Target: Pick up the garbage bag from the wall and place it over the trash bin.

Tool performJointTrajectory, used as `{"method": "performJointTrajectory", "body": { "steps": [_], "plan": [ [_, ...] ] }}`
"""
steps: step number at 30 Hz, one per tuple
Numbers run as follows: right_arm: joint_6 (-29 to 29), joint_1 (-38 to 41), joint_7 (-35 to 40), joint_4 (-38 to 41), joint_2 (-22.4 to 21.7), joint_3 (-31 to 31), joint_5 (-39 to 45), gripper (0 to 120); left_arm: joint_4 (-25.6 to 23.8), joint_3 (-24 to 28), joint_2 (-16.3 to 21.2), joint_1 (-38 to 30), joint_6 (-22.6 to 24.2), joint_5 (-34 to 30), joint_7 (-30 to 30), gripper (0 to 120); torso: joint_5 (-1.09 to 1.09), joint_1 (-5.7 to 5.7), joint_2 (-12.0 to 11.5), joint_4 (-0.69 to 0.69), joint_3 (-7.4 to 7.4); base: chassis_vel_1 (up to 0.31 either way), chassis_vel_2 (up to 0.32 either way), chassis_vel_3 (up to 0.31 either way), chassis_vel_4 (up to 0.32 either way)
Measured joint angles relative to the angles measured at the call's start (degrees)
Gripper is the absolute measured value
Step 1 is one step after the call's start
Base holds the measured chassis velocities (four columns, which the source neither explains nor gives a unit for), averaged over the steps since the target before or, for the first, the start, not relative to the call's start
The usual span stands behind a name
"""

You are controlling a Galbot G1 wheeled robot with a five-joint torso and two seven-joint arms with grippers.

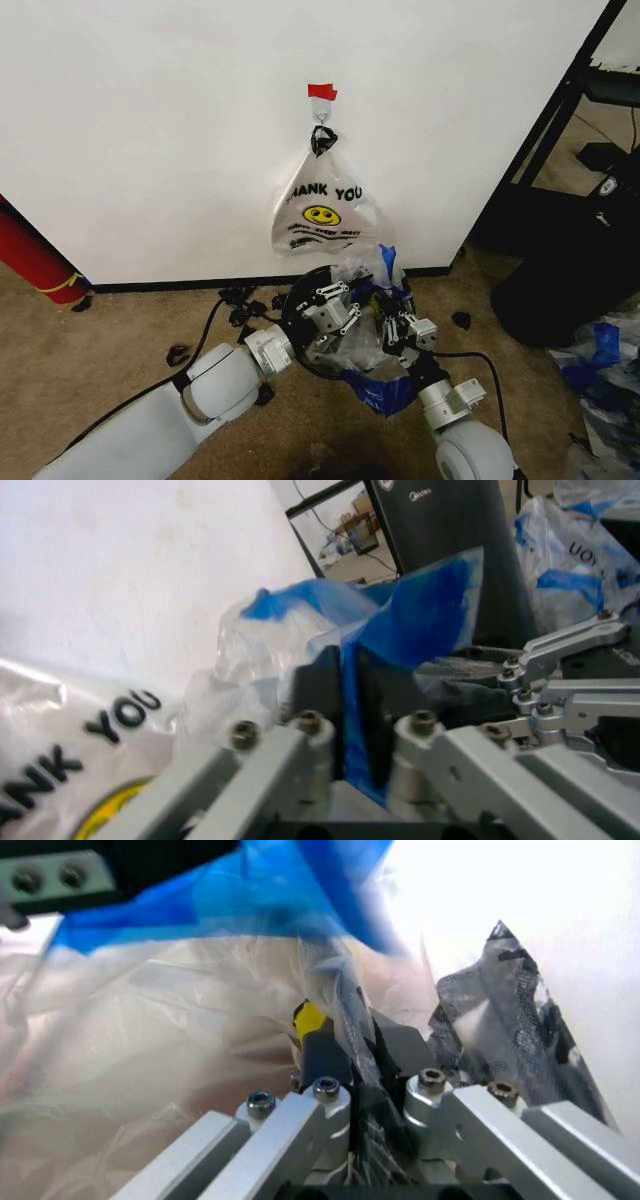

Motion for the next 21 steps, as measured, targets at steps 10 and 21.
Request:
{"method": "performJointTrajectory", "body": {
  "steps": [10, 21],
  "plan": [
    [1.54, 0.4, -1.85, -1.68, -0.98, 3.01, 1.27, 0, -2.41, -4.3, 1.05, 1.94, 2.84, -9.53, -2.51, 0, 0.0, 0.0, 0.0, 0.0, 0.0, 0.0, 0.0, 0.0, 0.0],
    [0.64, 2.3, -13.64, -4.51, -4.3, 7.42, 17.54, 0, 1.03, -11.79, 0.06, 3.64, 12.05, -17.44, -8.32, 0, 0.0, 0.0, 0.0, 0.0, 0.0, 0.0, 0.0, 0.0, 0.0]
  ]
}}
